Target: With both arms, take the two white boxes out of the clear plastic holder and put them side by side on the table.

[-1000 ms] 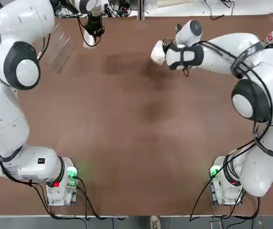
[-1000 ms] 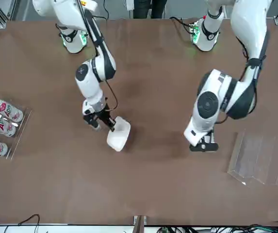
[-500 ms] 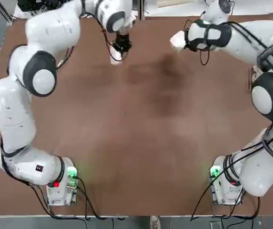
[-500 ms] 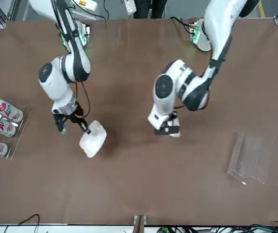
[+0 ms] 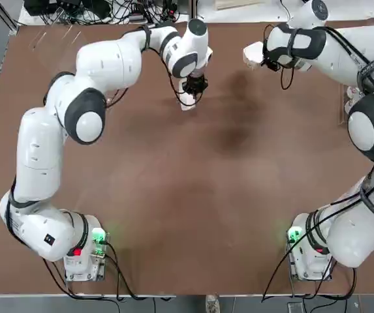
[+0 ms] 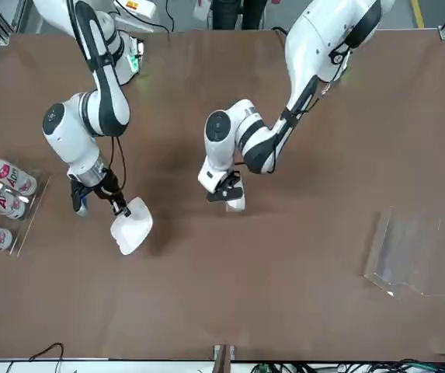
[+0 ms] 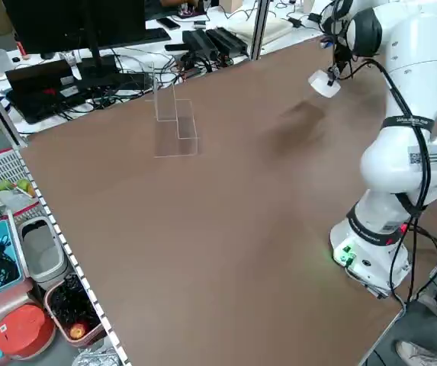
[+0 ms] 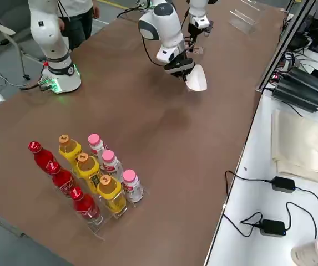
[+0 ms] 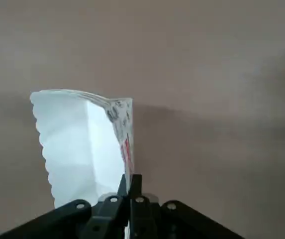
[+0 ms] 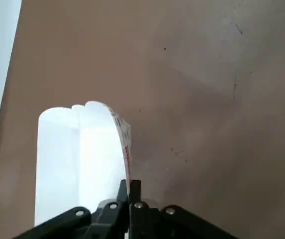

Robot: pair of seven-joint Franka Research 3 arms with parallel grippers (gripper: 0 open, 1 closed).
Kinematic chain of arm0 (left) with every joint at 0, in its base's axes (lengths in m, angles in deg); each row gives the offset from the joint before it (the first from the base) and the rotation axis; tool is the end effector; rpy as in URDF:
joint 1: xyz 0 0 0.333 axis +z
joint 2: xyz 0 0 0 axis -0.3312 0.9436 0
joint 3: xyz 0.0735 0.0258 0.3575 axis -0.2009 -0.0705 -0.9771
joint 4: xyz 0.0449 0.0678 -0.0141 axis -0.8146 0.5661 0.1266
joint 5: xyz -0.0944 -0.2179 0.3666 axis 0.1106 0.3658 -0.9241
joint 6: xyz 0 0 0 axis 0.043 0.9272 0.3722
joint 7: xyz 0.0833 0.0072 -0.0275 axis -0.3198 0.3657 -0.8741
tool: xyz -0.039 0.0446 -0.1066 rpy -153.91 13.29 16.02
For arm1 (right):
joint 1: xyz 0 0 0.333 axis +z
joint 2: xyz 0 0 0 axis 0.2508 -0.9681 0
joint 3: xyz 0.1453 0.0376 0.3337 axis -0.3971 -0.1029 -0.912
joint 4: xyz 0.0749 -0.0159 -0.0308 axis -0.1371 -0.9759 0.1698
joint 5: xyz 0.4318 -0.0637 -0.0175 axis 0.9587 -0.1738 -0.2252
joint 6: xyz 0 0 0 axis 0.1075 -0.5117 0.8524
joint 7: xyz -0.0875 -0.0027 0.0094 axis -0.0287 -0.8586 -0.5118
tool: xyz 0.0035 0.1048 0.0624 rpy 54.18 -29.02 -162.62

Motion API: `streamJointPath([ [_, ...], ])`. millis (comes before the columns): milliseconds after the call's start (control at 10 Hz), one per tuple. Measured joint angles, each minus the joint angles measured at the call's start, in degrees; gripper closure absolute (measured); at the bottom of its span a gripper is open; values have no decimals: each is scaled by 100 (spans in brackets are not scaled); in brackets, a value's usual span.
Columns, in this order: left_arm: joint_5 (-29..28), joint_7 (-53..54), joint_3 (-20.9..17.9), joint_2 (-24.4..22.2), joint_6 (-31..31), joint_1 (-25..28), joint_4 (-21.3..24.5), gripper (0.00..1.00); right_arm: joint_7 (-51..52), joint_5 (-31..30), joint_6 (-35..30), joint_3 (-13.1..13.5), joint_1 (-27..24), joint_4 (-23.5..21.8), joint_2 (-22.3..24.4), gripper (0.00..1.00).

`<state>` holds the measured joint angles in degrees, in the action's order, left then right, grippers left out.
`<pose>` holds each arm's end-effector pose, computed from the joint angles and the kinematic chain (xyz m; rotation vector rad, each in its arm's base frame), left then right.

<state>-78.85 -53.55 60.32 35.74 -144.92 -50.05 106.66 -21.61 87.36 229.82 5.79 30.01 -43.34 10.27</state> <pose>0.5557 -0.5993 0.2579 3.1348 0.2020 0.0320 0.6121 0.1486 0.3276 -2.3544 1.4404 -0.1934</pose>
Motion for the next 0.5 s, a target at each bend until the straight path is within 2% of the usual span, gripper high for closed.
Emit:
streamJointPath([
  [200, 395, 233, 2, 138, -17, -43, -49, 98, -148, 612, 333, -75, 102, 4, -208, 98],
  [500, 578, 434, -35, 284, -20, -257, -54, 97, -1410, 742, 589, -104, 286, 218, -671, 98],
])
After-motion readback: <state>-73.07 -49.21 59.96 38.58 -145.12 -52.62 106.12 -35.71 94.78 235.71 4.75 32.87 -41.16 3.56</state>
